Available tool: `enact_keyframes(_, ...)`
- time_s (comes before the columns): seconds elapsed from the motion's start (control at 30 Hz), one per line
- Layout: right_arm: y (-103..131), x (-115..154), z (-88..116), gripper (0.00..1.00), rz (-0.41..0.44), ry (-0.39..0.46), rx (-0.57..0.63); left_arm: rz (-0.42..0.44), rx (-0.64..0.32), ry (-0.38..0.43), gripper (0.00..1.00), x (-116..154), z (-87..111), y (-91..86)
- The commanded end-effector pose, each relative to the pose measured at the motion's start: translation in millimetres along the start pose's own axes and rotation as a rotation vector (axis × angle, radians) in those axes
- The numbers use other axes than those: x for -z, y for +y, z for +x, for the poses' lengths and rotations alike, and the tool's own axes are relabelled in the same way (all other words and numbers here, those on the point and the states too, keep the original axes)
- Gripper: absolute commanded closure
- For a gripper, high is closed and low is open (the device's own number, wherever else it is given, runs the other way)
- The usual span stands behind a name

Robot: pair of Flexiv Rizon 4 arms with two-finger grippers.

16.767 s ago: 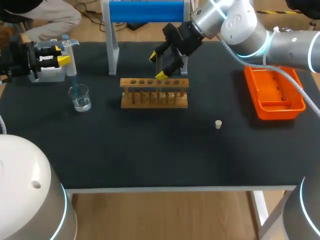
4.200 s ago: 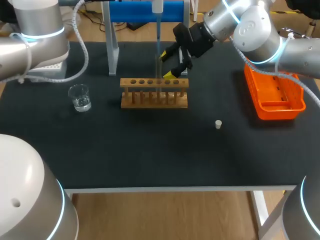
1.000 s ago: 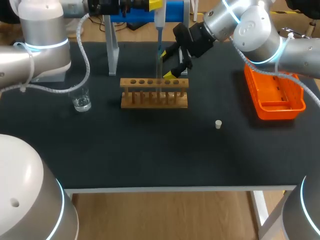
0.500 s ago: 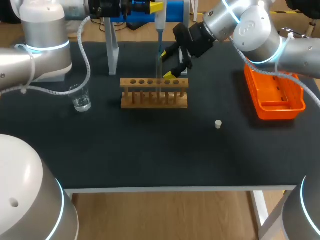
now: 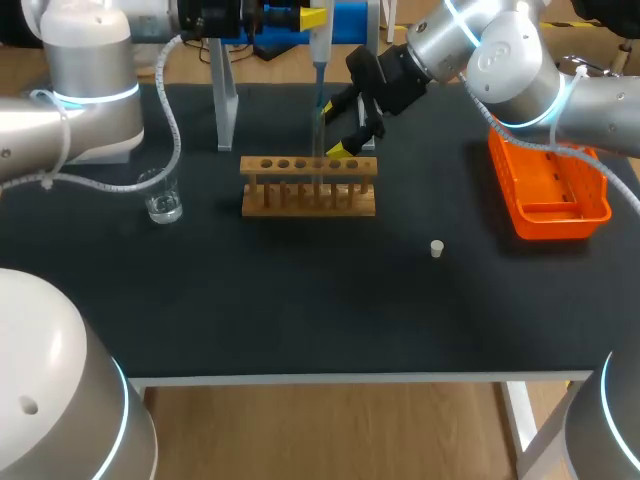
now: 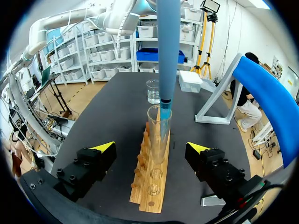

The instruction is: Invert the test tube, pick up the pipette, mount the tip to pipette, aspirate from beaker and dispense into the tube, eject the tip, return the pipette, and cap with the stopper.

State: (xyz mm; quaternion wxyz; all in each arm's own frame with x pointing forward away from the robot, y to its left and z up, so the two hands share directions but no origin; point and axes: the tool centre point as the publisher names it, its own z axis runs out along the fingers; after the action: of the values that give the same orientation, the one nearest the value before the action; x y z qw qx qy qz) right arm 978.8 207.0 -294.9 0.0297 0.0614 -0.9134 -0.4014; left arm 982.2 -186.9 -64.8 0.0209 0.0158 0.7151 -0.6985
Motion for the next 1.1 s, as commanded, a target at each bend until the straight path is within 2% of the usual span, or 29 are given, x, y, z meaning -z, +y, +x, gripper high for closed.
enact_keyframes(0.03, 0.5, 1.5, 0.6, 0.00, 0.004, 0.001, -0.001, 0.001, -0.002, -0.004, 1.00, -0.5, 1.4, 0.7)
enact_keyframes(1.1, 0.5, 1.5, 0.6, 0.00, 0.004, 0.001, -0.001, 0.023, 0.025, -0.012, 1.00, -4.8, 0.3, 15.5)
